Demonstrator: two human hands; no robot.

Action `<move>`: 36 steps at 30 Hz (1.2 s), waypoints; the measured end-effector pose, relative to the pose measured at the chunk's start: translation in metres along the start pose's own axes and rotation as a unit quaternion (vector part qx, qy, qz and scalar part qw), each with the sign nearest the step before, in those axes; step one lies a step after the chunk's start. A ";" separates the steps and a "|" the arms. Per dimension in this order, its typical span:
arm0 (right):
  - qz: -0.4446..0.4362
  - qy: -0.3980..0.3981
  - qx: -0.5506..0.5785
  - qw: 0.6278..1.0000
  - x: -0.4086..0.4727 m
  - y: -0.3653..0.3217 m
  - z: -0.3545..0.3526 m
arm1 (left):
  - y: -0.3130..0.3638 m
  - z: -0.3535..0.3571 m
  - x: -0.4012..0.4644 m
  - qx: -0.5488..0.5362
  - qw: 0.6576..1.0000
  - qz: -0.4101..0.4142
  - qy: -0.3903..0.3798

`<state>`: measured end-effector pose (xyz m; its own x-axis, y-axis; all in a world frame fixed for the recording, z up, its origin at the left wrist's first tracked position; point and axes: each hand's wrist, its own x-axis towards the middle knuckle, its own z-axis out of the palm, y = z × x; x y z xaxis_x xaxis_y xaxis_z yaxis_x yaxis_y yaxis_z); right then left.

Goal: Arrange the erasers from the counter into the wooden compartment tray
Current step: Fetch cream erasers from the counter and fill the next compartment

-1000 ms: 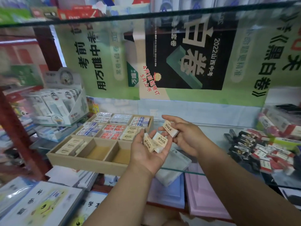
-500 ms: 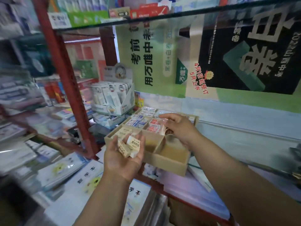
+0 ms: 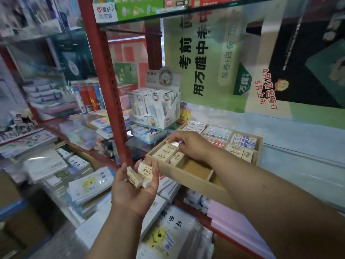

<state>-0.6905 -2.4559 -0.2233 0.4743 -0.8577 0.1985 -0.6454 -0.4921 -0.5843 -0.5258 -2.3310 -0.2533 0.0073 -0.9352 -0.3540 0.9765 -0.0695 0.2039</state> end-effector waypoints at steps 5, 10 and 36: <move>0.070 -0.038 0.106 0.991 -0.004 0.010 0.012 | 0.003 -0.003 0.007 -0.010 1.000 -0.003 0.001; 0.032 -0.065 -0.054 0.996 -0.014 0.010 0.008 | -0.003 -0.002 0.009 0.005 1.000 -0.006 0.003; 0.021 -0.019 0.257 0.966 -0.009 -0.018 0.007 | -0.015 0.032 0.028 0.171 0.984 -0.009 -0.043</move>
<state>-0.6791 -2.4382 -0.2200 0.4819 -0.8643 0.1441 -0.2861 -0.3107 -0.9064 -0.5475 -2.3672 -0.2373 -0.0416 -0.9575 -0.2856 0.8466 -0.1856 0.4988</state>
